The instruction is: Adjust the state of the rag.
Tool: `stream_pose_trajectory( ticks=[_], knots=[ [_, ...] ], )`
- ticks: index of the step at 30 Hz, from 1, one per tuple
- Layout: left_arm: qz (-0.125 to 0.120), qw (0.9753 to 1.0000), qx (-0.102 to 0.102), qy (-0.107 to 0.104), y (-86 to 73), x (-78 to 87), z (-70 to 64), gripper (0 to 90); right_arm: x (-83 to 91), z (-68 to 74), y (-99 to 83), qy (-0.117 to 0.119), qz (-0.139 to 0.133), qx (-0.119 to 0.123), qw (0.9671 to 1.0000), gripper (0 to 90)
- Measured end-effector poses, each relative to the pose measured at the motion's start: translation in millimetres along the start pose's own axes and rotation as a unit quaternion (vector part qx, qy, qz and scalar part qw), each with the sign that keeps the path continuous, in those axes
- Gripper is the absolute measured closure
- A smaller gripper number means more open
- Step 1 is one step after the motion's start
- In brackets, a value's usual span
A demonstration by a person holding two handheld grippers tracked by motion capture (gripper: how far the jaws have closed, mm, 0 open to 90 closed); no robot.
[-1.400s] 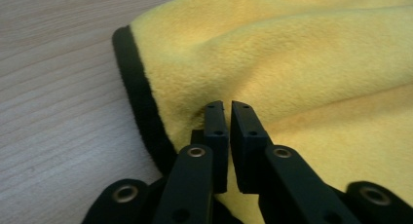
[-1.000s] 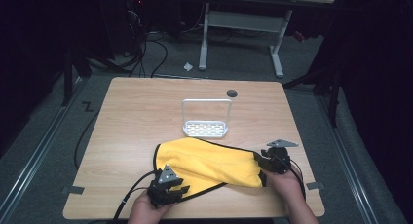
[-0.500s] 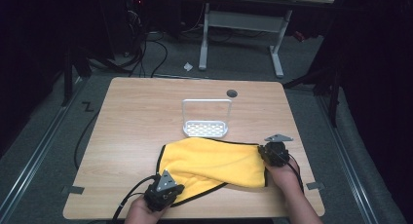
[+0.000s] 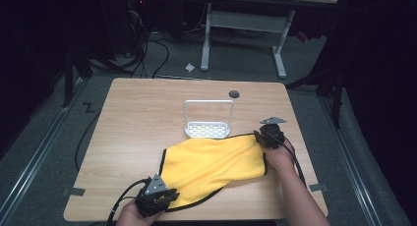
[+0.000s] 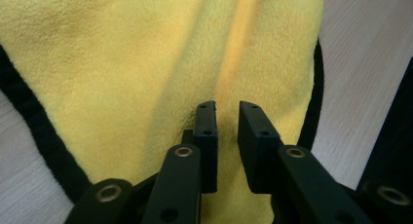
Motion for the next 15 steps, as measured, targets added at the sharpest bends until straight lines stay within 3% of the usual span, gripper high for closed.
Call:
stream_pose_trajectory(
  ticks=[1, 2, 3, 4, 5, 6, 7, 9, 11, 12, 14, 15],
  knots=[
    [-0.005, 1.0, 0.004, -0.004, 2.3, -0.3, -1.6, 71.5, 12.0, 2.5, -2.2, -0.001, -0.008, 0.006, 1.0, 67.4],
    [-0.009, 0.9999, 0.009, -0.01, 5.1, -0.5, -4.9, 71.5, 12.0, 2.5, -2.2, -0.001, -0.008, 0.006, 1.0, 67.4],
    [-0.013, 0.9997, 0.009, -0.016, 8.2, -0.6, -9.5, 67.9, 38.9, 10.0, -12.8, 0.001, -0.025, 0.011, 0.9996, 66.3],
    [-0.018, 0.9997, 0.002, -0.019, 11.6, -0.7, -14.9, 67.9, 38.9, 10.0, -12.8, 0.001, -0.025, 0.011, 0.9996, 66.3],
    [-0.022, 0.9995, -0.001, -0.023, 15.7, -2.2, -21.4, 65.9, 51.5, 15.7, -20.7, 0.009, -0.035, 0.013, 0.9993, 65.3],
    [-0.026, 0.9993, -0.017, -0.023, 25.1, -8.3, -32.9, 61.1, 72.0, 28.2, -42.5, 0.022, -0.04, 0.013, 0.9989, 62.1],
    [-0.025, 0.9992, -0.02, -0.024, 29.0, -12.1, -36.6, 58.3, 79.7, 34.9, -53.4, 0.031, -0.045, 0.008, 0.9985, 59.4],
    [-0.022, 0.9991, -0.023, -0.028, 35.7, -19.2, -42.6, 54.7, 89.0, 46.9, -74.1, 0.046, -0.042, 0.003, 0.9981, 53.7],
    [-0.022, 0.9983, -0.041, -0.033, 56.0, -38.9, -55.6, 53.1, 91.0, 57.1, -90.3, 0.068, -0.03, -0.008, 0.9972, 47.4],
    [-0.022, 0.9983, -0.041, -0.033, 56.0, -38.9, -55.6, 52.1, 89.9, 60.5, -96.8, 0.073, -0.021, -0.005, 0.9971, 46.0],
    [-0.022, 0.9981, -0.045, -0.036, 70.6, -53.5, -63.1, 51.2, 88.0, 62.4, -102.3, 0.073, -0.014, -0.003, 0.9972, 45.3],
    [-0.009, 0.9983, -0.053, -0.019, 79.6, -69.4, -65.7, 51.2, 80.4, 64.1, -111.6, 0.084, 0.002, -0.009, 0.9965, 45.5]
  ],
)
Point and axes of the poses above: each handheld gripper's, and its own axes: x roughly backward along the jaws, y roughly out of its top, z roughly to its left, the point moved 10 cm from there along -x, roughly forward along the jaws, and after that the axes turned 7 degrees about y, right-handed, at the moved point
